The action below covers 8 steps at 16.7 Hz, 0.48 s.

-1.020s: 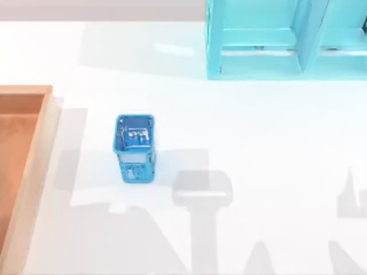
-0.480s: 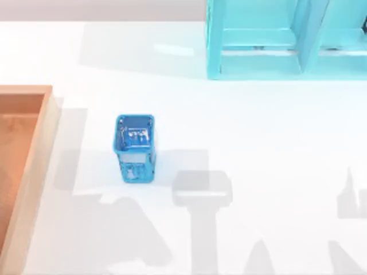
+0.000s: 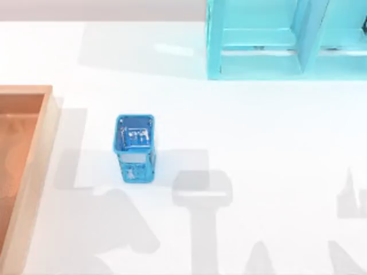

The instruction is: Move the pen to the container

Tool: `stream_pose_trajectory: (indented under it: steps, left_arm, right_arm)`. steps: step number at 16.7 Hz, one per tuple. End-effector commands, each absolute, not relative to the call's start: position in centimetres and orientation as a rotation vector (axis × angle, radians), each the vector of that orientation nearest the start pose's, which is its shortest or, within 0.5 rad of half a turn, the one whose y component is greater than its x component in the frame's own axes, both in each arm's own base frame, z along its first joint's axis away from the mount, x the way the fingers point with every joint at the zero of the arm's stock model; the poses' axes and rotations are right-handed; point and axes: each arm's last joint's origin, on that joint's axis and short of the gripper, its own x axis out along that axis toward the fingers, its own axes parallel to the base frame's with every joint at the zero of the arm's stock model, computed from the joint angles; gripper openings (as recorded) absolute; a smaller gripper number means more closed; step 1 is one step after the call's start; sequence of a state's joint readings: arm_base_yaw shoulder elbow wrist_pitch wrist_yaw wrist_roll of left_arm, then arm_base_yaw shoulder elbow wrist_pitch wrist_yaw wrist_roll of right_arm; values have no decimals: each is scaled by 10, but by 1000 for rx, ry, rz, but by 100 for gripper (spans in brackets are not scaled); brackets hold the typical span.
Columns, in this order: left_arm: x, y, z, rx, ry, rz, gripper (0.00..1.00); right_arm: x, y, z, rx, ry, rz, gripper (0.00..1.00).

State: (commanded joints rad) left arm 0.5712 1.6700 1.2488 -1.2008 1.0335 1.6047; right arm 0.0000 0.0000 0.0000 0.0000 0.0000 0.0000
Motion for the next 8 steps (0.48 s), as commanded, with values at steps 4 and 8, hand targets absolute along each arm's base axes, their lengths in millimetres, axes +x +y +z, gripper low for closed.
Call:
stream_pose_trajectory:
  steps: [4,8]
  left_arm:
    - [262,140,233,253,500,-997,8]
    - [262,140,233,253,500,-997,38]
  right_arm:
    - [106,-1,160,0,0,0,100]
    - [106,-1,160,0,0,0,100]
